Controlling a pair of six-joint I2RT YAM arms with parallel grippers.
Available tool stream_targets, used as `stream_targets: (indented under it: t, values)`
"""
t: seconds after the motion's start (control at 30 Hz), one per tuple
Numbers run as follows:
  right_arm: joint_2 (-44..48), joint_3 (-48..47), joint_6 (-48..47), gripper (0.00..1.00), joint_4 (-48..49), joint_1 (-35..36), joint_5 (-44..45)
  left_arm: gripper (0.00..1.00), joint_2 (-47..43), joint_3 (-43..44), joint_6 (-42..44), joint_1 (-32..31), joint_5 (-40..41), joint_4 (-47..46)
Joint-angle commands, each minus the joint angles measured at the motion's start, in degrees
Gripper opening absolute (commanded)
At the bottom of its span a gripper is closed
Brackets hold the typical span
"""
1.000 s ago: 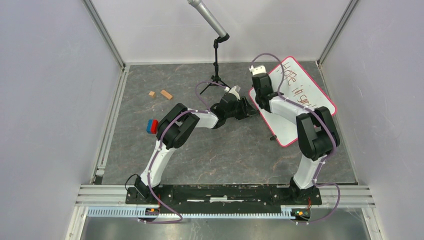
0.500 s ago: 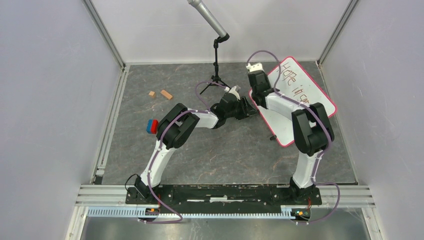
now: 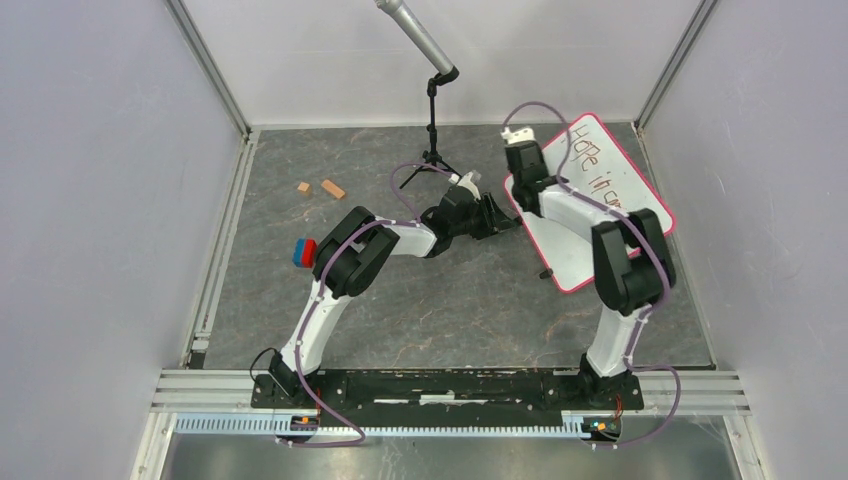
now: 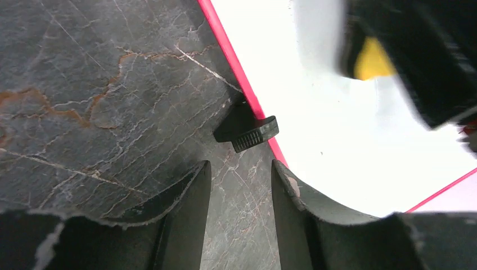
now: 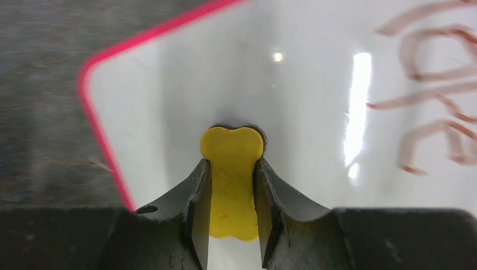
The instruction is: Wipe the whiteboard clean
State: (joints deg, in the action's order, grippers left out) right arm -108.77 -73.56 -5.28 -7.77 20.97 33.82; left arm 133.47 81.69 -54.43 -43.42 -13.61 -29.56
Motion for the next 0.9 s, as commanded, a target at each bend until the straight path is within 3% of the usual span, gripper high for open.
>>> stream_targets:
  t: [0.0, 0.3, 0.53, 0.87]
  values:
    - [12.26, 5.98, 0.72, 0.13, -1.28, -4.00, 5.68, 0.52, 2.50, -1.27, -1.20, 0.09, 1.74, 3.55]
    - [29.49, 16.89, 2.38, 0.13, -2.86, -9.64, 13.80, 0.65, 0.11, -1.75, 1.79, 0.09, 2.29, 4.08]
    - [36.13, 19.48, 1.23, 0.14, -1.45, -13.06, 13.18, 0.74, 2.59, 5.39, 4.38, -0.65, 3.34, 11.97]
    - [28.27, 19.55, 0.72, 0.13, 3.87, -10.10, 4.23, 0.58, 4.25, 7.51, 2.76, -0.88, 6.57, 16.55]
